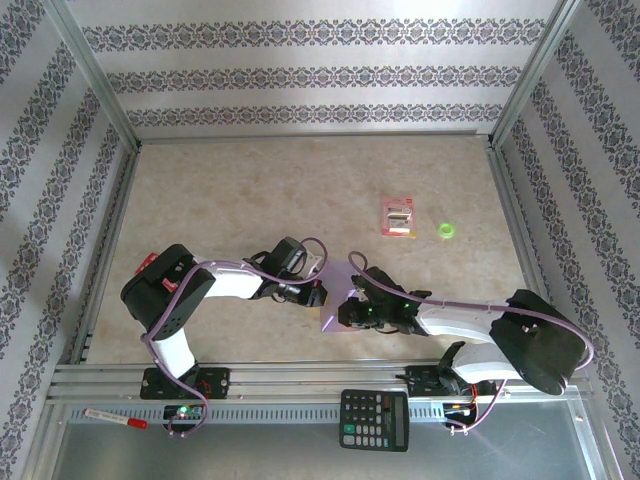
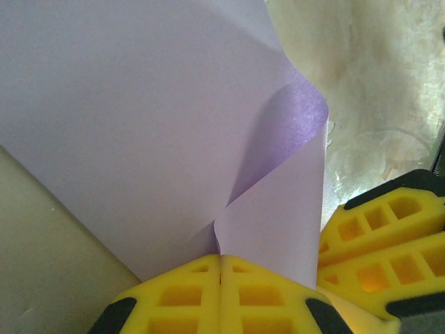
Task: Fold a paper plane with a square sheet of paper (pick it up from the middle)
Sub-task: Fold the triangle a second time at the center of the table.
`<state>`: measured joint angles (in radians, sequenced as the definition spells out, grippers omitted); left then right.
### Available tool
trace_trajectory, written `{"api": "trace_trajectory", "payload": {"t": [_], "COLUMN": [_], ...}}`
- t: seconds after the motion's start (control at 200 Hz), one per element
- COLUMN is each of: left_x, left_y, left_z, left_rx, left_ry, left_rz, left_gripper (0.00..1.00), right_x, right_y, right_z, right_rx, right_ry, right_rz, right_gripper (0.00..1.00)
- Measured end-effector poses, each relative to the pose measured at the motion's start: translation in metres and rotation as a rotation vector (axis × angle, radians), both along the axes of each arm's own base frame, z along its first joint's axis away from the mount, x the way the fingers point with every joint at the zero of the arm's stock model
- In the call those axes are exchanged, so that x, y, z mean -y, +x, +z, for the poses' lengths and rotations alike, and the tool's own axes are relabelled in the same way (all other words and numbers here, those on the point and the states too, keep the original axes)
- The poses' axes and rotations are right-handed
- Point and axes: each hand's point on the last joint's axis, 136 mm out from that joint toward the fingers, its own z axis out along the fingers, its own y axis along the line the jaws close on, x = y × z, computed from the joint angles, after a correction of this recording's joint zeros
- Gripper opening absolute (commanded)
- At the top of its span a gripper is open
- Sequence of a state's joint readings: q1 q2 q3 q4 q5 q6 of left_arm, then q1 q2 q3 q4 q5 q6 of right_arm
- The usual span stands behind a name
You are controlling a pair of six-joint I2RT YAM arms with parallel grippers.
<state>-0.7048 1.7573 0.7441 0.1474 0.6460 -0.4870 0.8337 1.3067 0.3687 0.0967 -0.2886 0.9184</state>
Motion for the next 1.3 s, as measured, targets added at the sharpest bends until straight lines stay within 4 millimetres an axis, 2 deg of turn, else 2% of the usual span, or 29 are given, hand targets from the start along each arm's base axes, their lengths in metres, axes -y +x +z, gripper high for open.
{"api": "trace_trajectory", "payload": {"t": [1.299], "left_x": [0.0047], "left_y": [0.0057], "left_z": [-0.0002], "left_rx": [-0.023], "left_ry": [0.023], "left_rz": [-0.002], "left_gripper": [0.00], "right_x": [0.0081], "right_y": [0.0040], "right_z": [-0.0027], "right_rx": [0.019], "right_ry": [-0.027], "right_rz": [-0.003], "right_gripper": [0.09]}}
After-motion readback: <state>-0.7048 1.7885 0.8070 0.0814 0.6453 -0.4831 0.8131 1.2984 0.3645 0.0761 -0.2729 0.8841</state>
